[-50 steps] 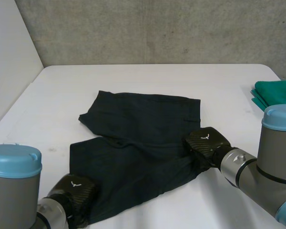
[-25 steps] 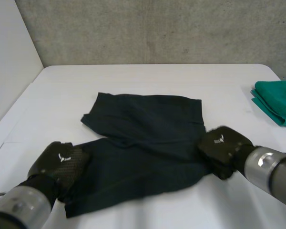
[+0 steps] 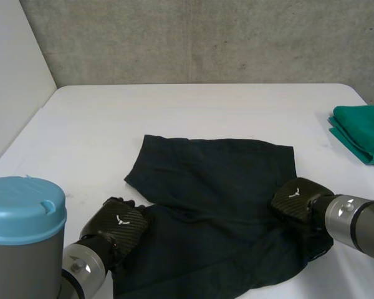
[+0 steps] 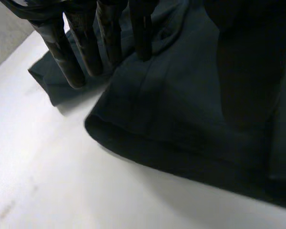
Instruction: Fold the laundry.
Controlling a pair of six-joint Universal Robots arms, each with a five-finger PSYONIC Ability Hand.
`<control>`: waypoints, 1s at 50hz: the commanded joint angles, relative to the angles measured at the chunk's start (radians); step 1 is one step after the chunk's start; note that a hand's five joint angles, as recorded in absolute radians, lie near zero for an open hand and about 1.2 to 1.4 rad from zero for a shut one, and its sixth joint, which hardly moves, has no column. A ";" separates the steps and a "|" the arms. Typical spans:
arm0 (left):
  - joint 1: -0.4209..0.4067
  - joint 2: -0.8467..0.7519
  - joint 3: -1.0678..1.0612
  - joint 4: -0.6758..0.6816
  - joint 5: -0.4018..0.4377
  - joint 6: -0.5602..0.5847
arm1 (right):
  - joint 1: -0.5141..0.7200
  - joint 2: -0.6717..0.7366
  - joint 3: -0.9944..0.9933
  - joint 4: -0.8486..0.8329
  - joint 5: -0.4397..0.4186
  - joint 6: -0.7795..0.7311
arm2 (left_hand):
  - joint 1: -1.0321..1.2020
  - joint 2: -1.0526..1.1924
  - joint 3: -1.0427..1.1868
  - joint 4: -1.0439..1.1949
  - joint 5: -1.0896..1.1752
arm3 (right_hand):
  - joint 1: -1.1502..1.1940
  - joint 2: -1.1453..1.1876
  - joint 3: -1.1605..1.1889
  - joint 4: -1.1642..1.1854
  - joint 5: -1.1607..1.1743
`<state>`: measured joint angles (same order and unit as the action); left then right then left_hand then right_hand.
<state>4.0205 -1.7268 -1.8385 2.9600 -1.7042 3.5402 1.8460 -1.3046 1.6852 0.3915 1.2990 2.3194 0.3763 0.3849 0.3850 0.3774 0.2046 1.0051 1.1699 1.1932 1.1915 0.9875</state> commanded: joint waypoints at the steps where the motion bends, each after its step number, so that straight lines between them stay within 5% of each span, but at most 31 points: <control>1: -0.005 0.026 -0.010 -0.079 0.011 -0.221 | -0.004 -0.002 0.019 -0.056 0.011 0.044 | 0.230 0.222 0.222 0.229 0.227 | 0.391 0.226 0.203 0.205 0.234; 18: -0.058 0.012 -0.056 -0.164 0.015 -0.231 | -0.005 -0.028 0.048 -0.062 0.003 0.044 | 0.254 0.245 0.245 0.253 0.251 | 0.391 0.226 0.203 0.205 0.234; 22: -0.063 -0.025 -0.051 -0.145 0.009 -0.230 | -0.005 -0.028 0.051 -0.063 0.002 0.044 | 0.511 0.503 0.502 0.510 0.508 | 0.391 0.226 0.203 0.205 0.234; 23: -0.064 -0.040 -0.044 -0.124 0.005 -0.228 | -0.005 -0.028 0.051 -0.063 0.002 0.044 | 0.800 0.792 0.791 0.799 0.797 | 0.391 0.226 0.203 0.205 0.234; 25: -0.064 -0.048 -0.035 -0.093 -0.005 -0.224 | -0.004 -0.028 0.051 -0.068 0.002 0.044 | 1.019 1.011 1.010 1.018 1.016 | 0.391 0.226 0.203 0.205 0.234; 30: -0.064 -0.060 0.027 0.011 -0.052 -0.205 | -0.004 -0.028 0.033 -0.089 0.002 0.044 | 1.020 1.011 1.011 1.019 1.017 | 0.391 0.226 0.203 0.205 0.234; 41: 0.028 -0.301 0.381 0.310 -0.069 0.064 | 0.010 0.070 -0.140 -0.281 0.025 0.075 | 1.020 1.011 1.011 1.019 1.017 | 0.391 0.226 0.203 0.205 0.234; 50: 0.094 -0.640 0.692 0.614 -0.058 0.281 | 0.033 0.310 -0.390 -0.447 0.187 0.066 | 1.020 1.011 1.011 1.019 1.017 | 0.391 0.226 0.203 0.205 0.234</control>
<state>4.0709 -2.1304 -1.3555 3.3597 -1.7688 3.6731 1.8590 -1.1792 1.4847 0.0715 1.3619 2.3951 1.1459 1.1936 1.1856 1.1973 0.9752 1.0051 1.1699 1.1932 1.1917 0.9875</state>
